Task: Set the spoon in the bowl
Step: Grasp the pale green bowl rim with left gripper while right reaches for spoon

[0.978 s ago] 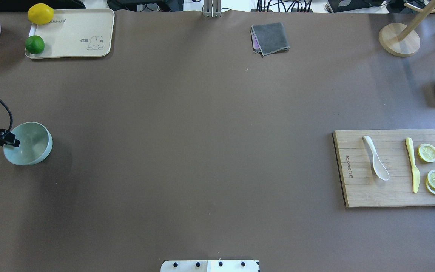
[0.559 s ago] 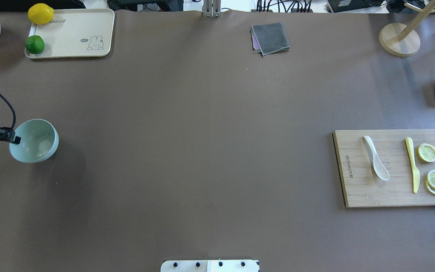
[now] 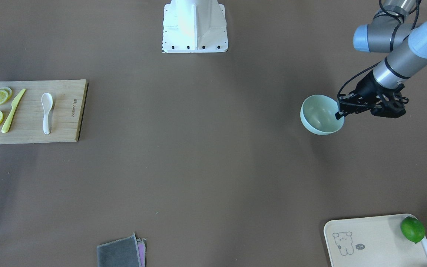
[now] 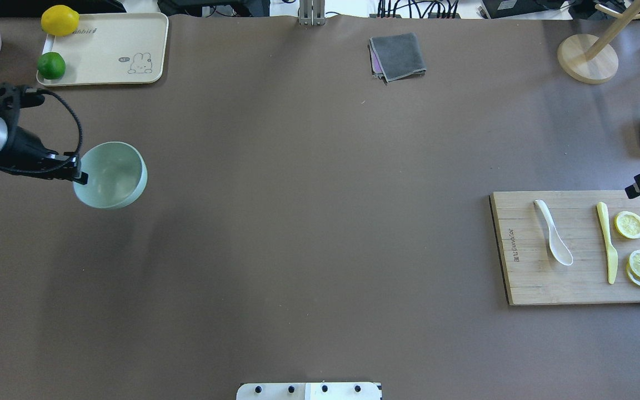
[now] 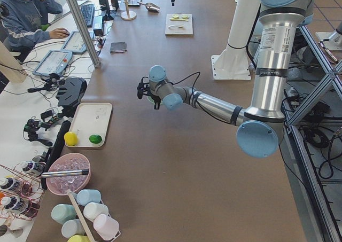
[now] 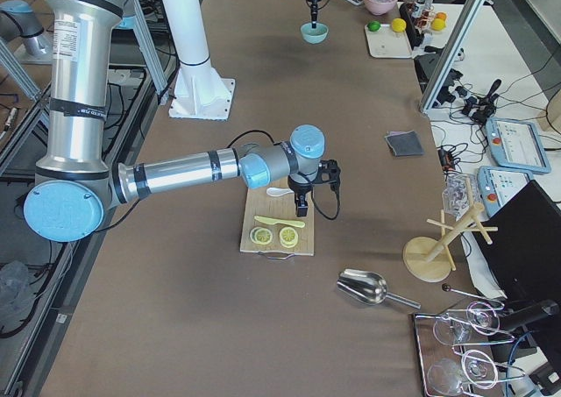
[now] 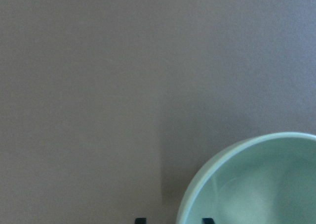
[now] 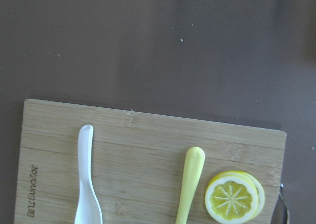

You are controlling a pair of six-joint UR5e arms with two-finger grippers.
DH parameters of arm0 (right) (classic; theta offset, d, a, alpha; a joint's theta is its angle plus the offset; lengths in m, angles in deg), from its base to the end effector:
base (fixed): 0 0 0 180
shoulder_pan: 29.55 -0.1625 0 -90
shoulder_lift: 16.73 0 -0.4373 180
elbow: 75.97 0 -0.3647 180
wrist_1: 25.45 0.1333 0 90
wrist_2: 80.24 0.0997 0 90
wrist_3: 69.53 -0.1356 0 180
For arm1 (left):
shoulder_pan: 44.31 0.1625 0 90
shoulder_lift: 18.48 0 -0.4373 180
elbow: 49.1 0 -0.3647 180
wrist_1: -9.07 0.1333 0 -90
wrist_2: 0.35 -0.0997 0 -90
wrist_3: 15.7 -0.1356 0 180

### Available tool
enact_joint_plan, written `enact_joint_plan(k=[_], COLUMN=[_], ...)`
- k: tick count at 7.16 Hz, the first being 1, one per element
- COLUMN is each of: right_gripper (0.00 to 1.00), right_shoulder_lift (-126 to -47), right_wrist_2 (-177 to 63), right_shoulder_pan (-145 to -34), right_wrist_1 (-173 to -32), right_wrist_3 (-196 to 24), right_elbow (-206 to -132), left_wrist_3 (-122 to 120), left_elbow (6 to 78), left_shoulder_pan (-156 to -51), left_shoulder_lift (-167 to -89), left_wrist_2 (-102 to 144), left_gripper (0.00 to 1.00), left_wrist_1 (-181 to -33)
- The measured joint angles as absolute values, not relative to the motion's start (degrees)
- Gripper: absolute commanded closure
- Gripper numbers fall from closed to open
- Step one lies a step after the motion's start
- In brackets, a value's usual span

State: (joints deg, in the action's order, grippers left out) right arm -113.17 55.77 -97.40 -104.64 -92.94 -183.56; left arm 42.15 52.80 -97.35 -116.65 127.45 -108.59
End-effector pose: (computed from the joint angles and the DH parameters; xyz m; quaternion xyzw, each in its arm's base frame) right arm -0.1315 -0.4177 0.5766 0.0131 -0.4216 -0.0645 0.9044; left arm 0.2912 -0.4705 0.4685 0.0410 0.4823 -0.0280 0.8746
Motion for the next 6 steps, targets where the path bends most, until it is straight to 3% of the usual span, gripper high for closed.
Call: enact_joint_plan(k=[3,6], right_gripper=[0.02,0.04], right_shoulder_lift=[-110.74,-109.97], right_wrist_2=[52.08,48.74], right_shoulder_pan=[-89.26,-83.43], right_wrist_1=[-101.71,-99.55], right_wrist_3=[-101.16,-106.02], right_elbow=[-183.01,-181.77], left_wrist_3=[54.42,63.53], left_elbow=[52.91,46.73], left_shoulder_pan=[-86.47,-76.96], left_shoulder_lift=[-130.54,-143.76], left_wrist_2=[118.67,110.06], left_gripper=[1.00,1.00], left_wrist_1=[-97.63,-92.14])
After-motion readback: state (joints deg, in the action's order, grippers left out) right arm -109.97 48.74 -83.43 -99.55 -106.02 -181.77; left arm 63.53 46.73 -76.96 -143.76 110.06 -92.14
